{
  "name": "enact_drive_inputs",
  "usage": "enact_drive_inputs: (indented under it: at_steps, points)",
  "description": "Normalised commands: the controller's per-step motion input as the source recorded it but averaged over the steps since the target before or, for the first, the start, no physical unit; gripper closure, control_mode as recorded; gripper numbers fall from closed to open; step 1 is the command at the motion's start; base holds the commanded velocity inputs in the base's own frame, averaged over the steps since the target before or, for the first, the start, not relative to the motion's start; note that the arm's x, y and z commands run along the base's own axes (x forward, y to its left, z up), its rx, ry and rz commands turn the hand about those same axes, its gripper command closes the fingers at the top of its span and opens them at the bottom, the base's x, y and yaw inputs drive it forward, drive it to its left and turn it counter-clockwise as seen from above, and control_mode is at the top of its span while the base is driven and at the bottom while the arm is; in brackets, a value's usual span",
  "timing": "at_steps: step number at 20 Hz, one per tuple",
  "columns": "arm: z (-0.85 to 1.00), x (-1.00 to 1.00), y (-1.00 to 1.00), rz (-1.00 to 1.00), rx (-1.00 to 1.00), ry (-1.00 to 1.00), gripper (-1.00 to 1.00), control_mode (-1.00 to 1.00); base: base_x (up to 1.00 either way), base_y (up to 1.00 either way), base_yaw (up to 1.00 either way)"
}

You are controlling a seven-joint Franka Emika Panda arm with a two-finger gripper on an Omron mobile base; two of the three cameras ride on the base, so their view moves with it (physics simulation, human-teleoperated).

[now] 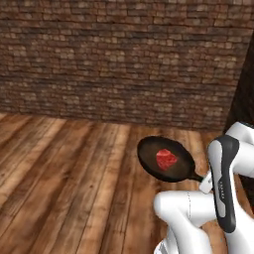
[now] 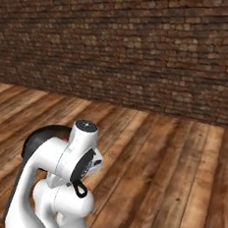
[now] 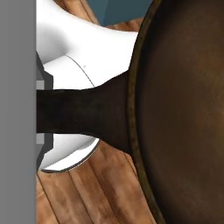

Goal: Pick up the pan with the steak in it and place it on the dining table. Then place the steak on the plate.

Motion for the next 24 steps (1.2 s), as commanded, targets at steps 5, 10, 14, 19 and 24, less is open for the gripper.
enact_drive_inputs:
  at_steps: [5,10,14,19,24]
  points:
    - [0.00,0.00,0.00,0.00,0.00,0.00,1.00,1.00,0.00,0.00,0.50]
    - [0.00,0.00,0.00,0.00,0.00,0.00,1.00,1.00,-0.02,0.00,0.50]
    - [0.00,0.00,0.00,0.00,0.00,0.00,1.00,1.00,-0.04,0.00,0.50]
    - [0.00,0.00,0.00,0.00,0.00,0.00,1.00,1.00,-0.08,0.00,0.50]
    - [0.00,0.00,0.00,0.00,0.00,0.00,1.00,1.00,-0.09,0.00,0.50]
